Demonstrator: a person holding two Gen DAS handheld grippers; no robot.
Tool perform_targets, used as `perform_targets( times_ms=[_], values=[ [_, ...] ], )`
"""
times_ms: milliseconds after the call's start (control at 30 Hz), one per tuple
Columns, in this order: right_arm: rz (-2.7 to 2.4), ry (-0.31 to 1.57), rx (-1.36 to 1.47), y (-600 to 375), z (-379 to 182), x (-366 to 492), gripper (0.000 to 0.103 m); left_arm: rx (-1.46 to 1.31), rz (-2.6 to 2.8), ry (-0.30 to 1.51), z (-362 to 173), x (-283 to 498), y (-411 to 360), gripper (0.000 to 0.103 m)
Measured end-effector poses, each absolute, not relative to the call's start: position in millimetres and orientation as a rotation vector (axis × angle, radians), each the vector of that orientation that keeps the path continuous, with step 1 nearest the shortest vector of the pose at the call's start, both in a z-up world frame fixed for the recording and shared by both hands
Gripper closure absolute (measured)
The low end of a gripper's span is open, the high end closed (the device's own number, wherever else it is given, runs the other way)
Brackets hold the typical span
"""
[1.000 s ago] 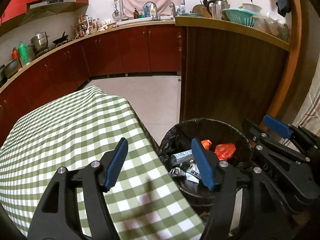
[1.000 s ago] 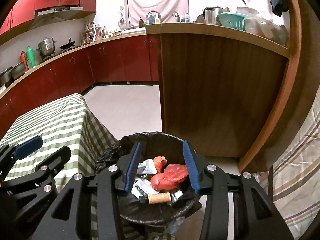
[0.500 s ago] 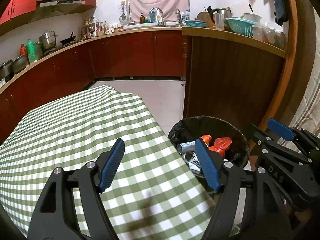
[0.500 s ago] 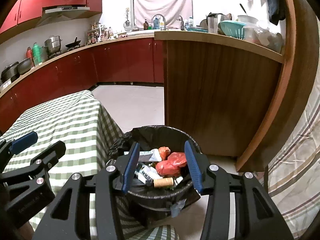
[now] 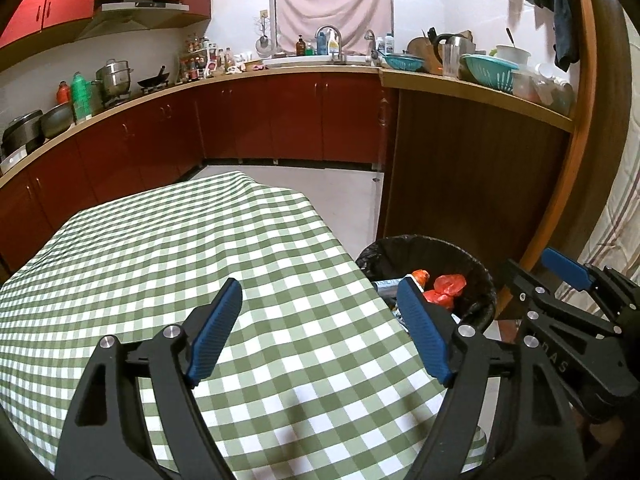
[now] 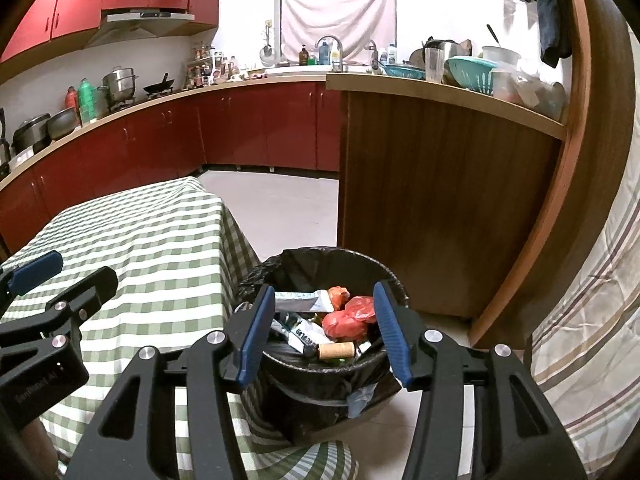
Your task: Collect trash
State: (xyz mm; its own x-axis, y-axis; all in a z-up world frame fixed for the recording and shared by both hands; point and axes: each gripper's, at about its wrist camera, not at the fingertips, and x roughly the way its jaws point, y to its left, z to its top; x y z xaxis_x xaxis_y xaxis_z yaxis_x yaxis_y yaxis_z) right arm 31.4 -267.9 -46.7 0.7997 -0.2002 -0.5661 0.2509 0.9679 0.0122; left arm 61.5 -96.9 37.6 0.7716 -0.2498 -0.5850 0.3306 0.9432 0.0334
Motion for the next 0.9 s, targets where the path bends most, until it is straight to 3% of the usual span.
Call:
perform_targets(
  times_ms=[900],
  values=[
    [-0.253,0.585,0.08,-266.7,-44.2,25.3,0.051,0.123,-0.291,0.616,40.1,58.8,-93.7,0.024]
  ],
)
